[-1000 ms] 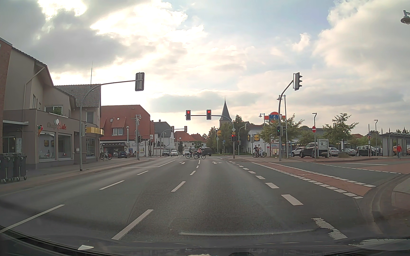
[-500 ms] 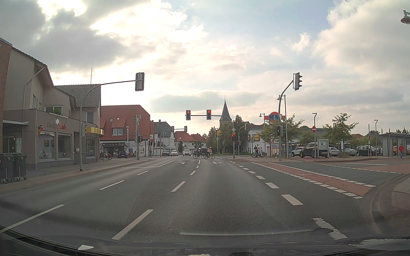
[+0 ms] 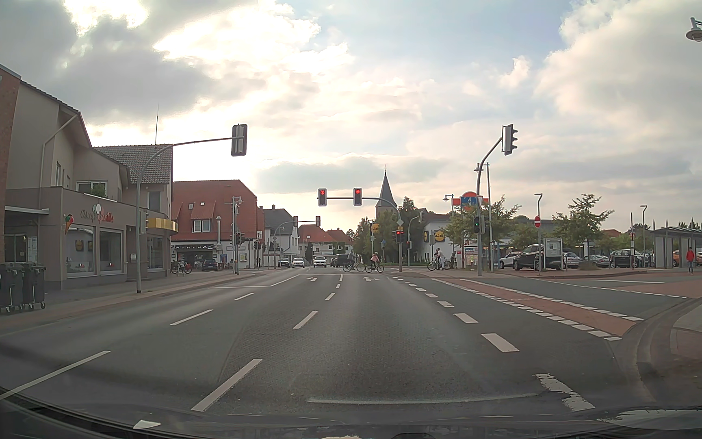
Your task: Follow the waypoints while adhering to traffic rules and regulations
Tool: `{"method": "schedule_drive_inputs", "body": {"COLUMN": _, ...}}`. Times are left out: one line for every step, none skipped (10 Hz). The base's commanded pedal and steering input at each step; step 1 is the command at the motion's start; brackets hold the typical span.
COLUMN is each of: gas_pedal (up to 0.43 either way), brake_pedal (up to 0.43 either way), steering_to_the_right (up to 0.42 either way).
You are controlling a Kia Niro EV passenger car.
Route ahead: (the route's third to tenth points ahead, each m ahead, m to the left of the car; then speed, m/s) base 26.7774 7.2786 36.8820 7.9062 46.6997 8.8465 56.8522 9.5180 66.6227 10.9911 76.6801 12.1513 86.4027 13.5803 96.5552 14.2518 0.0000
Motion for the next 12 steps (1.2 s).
{"method": "schedule_drive_inputs", "body": {"gas_pedal": 0.000, "brake_pedal": 0.220, "steering_to_the_right": -0.005}}
{"method": "schedule_drive_inputs", "body": {"gas_pedal": 0.000, "brake_pedal": 0.220, "steering_to_the_right": -0.005}}
{"method": "schedule_drive_inputs", "body": {"gas_pedal": 0.000, "brake_pedal": 0.220, "steering_to_the_right": -0.005}}
{"method": "schedule_drive_inputs", "body": {"gas_pedal": 0.000, "brake_pedal": 0.220, "steering_to_the_right": -0.005}}
{"method": "schedule_drive_inputs", "body": {"gas_pedal": 0.000, "brake_pedal": 0.220, "steering_to_the_right": -0.005}}
{"method": "schedule_drive_inputs", "body": {"gas_pedal": 0.000, "brake_pedal": 0.220, "steering_to_the_right": -0.005}}
{"method": "schedule_drive_inputs", "body": {"gas_pedal": 0.000, "brake_pedal": 0.220, "steering_to_the_right": -0.005}}
{"method": "schedule_drive_inputs", "body": {"gas_pedal": 0.000, "brake_pedal": 0.220, "steering_to_the_right": -0.005}}
{"method": "schedule_drive_inputs", "body": {"gas_pedal": 0.000, "brake_pedal": 0.220, "steering_to_the_right": -0.005}}
{"method": "schedule_drive_inputs", "body": {"gas_pedal": 0.000, "brake_pedal": 0.220, "steering_to_the_right": -0.005}}
{"method": "schedule_drive_inputs", "body": {"gas_pedal": 0.000, "brake_pedal": 0.220, "steering_to_the_right": -0.005}}
{"method": "schedule_drive_inputs", "body": {"gas_pedal": 0.000, "brake_pedal": 0.220, "steering_to_the_right": -0.005}}
